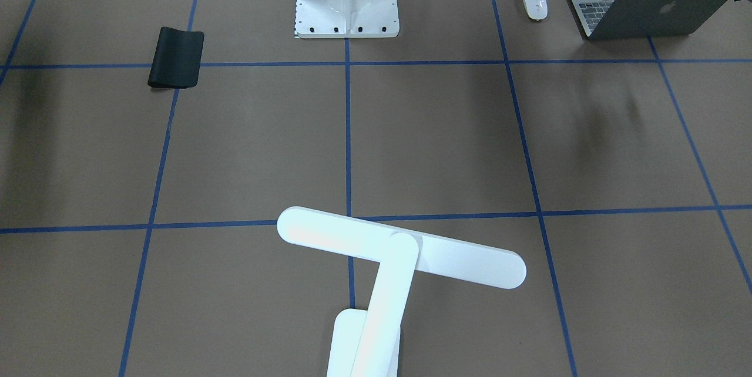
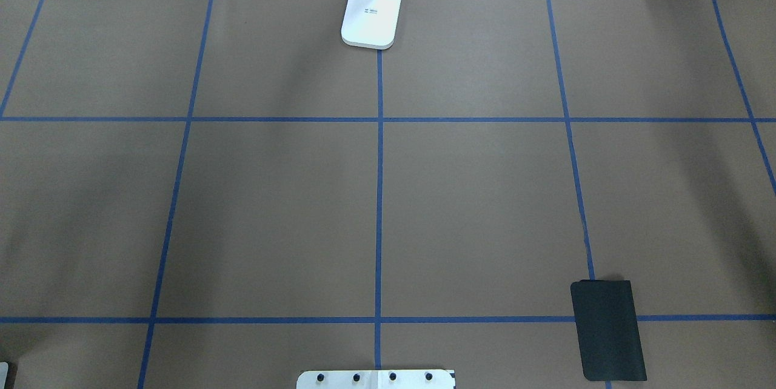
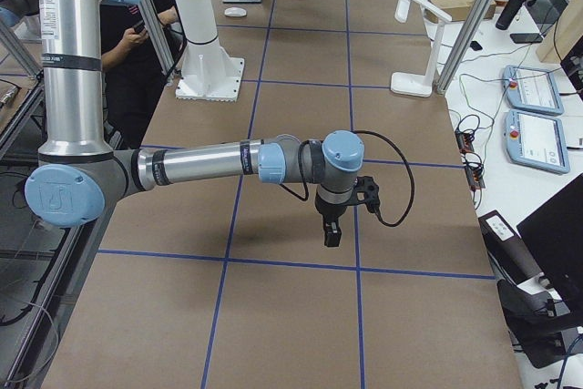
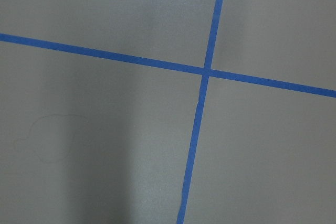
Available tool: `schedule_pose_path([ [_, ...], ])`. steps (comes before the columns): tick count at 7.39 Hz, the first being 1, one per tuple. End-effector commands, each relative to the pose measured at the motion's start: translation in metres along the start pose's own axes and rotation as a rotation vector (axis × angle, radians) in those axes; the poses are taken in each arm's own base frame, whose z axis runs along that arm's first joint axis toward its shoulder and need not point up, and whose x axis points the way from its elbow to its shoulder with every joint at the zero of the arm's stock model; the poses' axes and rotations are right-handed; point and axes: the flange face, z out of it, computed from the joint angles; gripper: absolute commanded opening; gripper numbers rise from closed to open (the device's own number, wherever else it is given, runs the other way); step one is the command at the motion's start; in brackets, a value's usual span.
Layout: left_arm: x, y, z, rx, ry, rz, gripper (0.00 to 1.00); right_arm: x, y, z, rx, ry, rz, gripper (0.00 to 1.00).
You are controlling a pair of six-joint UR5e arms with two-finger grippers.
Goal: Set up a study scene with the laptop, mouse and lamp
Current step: 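Grasp the closed grey laptop by its edge with the left gripper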
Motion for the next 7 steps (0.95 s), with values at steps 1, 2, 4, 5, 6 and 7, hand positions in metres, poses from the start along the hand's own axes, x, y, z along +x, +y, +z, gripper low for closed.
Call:
schedule_pose_path([
  [1,-0.0005,-0.0006,0.0009,0.012,0.009,-0.019,0.99,-0.0001,-0.0001,0.0007,-0.001,-0.001,0.0,1.0],
  [2,0.0004,-0.0036,0.0012,0.046,0.02,-0.025,0.99,0.0001,0.0001,0.0008,-0.003,0.001,0.001,1.0],
  [4,-0.0012,-0.0056,0.0023,0.073,0.034,-0.096,0.99,0.0,-0.0001,0.0007,-0.001,0.001,0.001,1.0],
  [5,-0.0019,-0.0068,0.0015,0.076,0.034,-0.12,0.99,0.0005,0.0,0.0012,-0.003,0.001,0.002,1.0],
  [6,-0.0004,-0.0061,0.0012,0.076,0.032,-0.12,0.99,0.0005,0.0,0.0012,-0.003,0.001,0.002,1.0],
  [7,-0.0006,-0.0051,0.0022,0.074,0.034,-0.119,0.99,0.0005,0.0,0.0012,-0.003,0.001,0.001,1.0],
])
